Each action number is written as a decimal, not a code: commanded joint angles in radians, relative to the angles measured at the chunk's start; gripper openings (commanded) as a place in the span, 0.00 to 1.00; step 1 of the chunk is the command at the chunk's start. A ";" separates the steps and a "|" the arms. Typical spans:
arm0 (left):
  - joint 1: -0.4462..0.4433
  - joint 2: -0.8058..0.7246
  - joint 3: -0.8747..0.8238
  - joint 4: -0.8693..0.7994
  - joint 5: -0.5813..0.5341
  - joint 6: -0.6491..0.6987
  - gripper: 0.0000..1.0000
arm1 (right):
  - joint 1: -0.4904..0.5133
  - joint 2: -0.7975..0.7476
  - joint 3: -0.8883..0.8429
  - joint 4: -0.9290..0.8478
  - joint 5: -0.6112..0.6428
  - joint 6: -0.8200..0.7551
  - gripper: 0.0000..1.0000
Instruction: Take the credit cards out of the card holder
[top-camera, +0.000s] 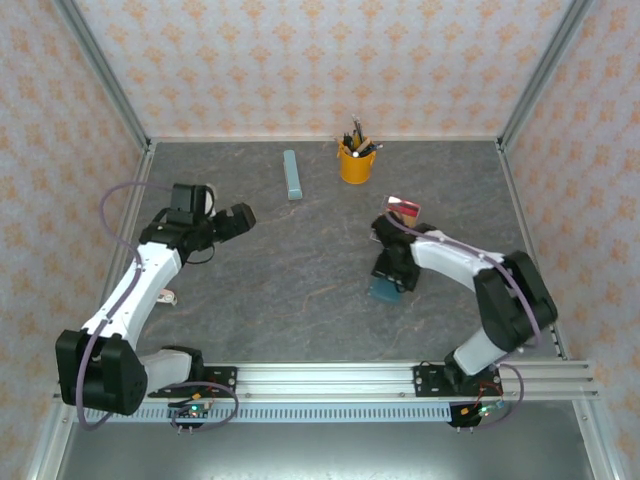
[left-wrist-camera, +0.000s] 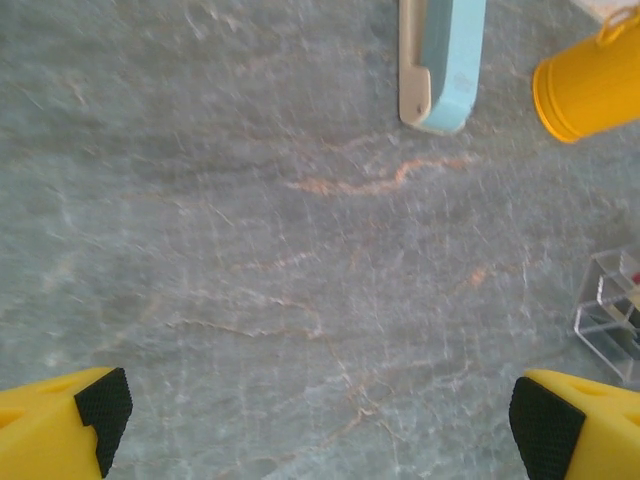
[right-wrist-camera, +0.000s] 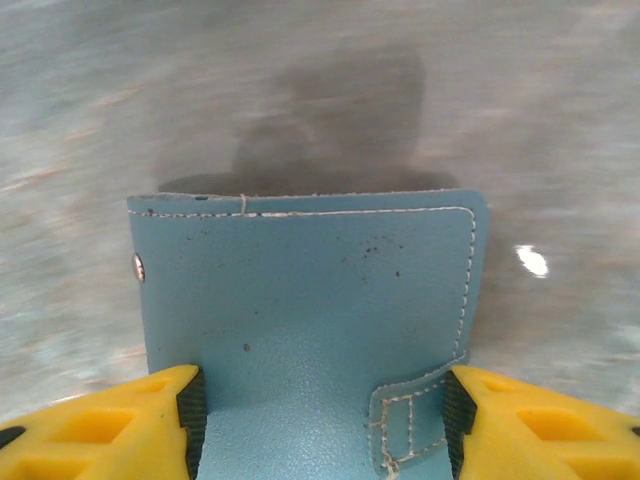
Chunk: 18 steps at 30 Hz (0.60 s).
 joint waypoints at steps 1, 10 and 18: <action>-0.051 0.030 -0.048 0.054 0.054 -0.081 1.00 | 0.127 0.153 0.075 0.048 -0.049 -0.024 0.60; -0.191 0.145 -0.138 0.207 0.181 -0.210 0.91 | 0.175 0.086 0.184 0.052 0.002 -0.033 0.66; -0.293 0.290 -0.151 0.408 0.325 -0.312 0.70 | 0.097 0.043 0.076 0.129 -0.145 -0.017 0.58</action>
